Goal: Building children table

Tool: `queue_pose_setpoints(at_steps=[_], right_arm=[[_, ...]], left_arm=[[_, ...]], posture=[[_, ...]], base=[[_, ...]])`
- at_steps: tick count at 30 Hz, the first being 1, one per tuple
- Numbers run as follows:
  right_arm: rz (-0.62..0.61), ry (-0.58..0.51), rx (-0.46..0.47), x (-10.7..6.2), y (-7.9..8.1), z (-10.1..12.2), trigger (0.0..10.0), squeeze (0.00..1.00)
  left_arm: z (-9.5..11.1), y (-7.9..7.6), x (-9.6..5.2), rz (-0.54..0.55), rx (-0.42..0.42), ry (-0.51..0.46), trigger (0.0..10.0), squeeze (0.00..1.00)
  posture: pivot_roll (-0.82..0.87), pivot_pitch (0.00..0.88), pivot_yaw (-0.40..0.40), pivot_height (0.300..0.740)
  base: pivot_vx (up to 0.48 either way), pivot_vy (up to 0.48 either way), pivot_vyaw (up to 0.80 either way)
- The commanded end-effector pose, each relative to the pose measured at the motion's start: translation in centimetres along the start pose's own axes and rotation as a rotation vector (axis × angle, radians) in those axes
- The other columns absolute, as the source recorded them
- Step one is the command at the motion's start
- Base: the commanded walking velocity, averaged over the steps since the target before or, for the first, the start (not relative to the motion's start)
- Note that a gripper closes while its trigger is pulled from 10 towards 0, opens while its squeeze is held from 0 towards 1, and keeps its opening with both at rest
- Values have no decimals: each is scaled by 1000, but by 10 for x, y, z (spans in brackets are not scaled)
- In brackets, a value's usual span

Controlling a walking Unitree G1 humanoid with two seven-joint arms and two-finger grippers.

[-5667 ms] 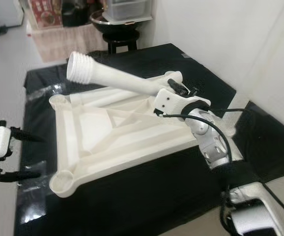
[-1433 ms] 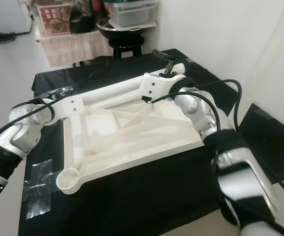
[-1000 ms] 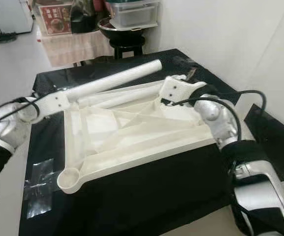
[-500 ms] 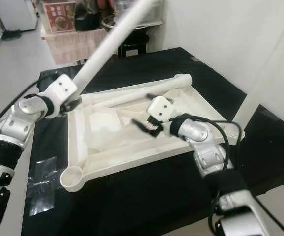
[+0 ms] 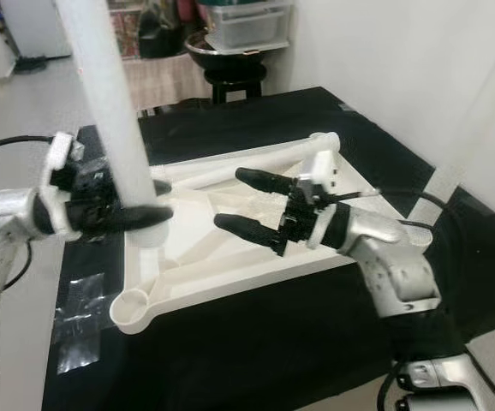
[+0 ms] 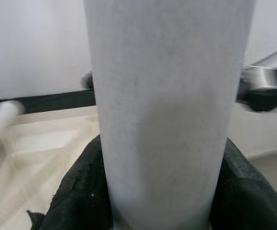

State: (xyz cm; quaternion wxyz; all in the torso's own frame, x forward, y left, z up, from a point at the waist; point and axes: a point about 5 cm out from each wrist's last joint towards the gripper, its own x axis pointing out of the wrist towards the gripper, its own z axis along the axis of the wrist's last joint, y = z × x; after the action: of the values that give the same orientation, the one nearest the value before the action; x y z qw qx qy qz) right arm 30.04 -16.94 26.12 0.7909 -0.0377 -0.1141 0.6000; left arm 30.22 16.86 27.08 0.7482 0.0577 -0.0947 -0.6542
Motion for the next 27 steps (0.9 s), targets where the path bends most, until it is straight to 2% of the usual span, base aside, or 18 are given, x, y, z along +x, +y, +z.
queue_pose_setpoints(at_steps=[1,2,3,6,7,8,14,18,22,27], right_arm=[[74,-3,6,2,4,6,10000,0],[163,14,8,6,9,15,10000,0],[204,26,7,12,12,17,10000,0],[238,34,10,18,16,18,10000,0],[264,40,9,25,20,17,10000,0],[292,38,12,35,23,17,10000,0],[290,5,31,49,21,25,10000,0],[199,9,77,71,11,29,10000,0],[236,8,95,75,17,32,10000,0],[317,64,110,80,30,29,10000,0]], left_arm=[[-1,-7,-6,-69,-30,5,0,0],[-7,-15,-11,-139,-71,33,1020,0],[-10,-19,-12,-165,-84,48,4275,0],[-12,-22,-12,-188,-93,57,4275,0],[-12,-26,-9,-215,-105,51,10000,0],[-12,-31,-5,-250,-112,52,10000,0],[-17,-37,-1,-298,-121,87,10000,0],[-22,-37,6,-312,-114,108,10000,0],[-24,-37,10,-318,-109,112,10000,0],[-22,-34,16,-306,-91,103,10000,0]], posture=[[-109,69,50,740],[-110,69,50,740],[-114,73,49,740],[-114,74,46,740],[-115,76,45,740],[-116,78,44,740],[-117,80,43,740],[-121,81,38,740],[-126,81,36,740],[-132,84,34,740]], base=[[0,0,0],[0,0,0],[0,0,0],[0,0,0],[0,0,0],[0,0,0],[0,0,0],[0,0,0],[0,0,0],[0,0,0]])
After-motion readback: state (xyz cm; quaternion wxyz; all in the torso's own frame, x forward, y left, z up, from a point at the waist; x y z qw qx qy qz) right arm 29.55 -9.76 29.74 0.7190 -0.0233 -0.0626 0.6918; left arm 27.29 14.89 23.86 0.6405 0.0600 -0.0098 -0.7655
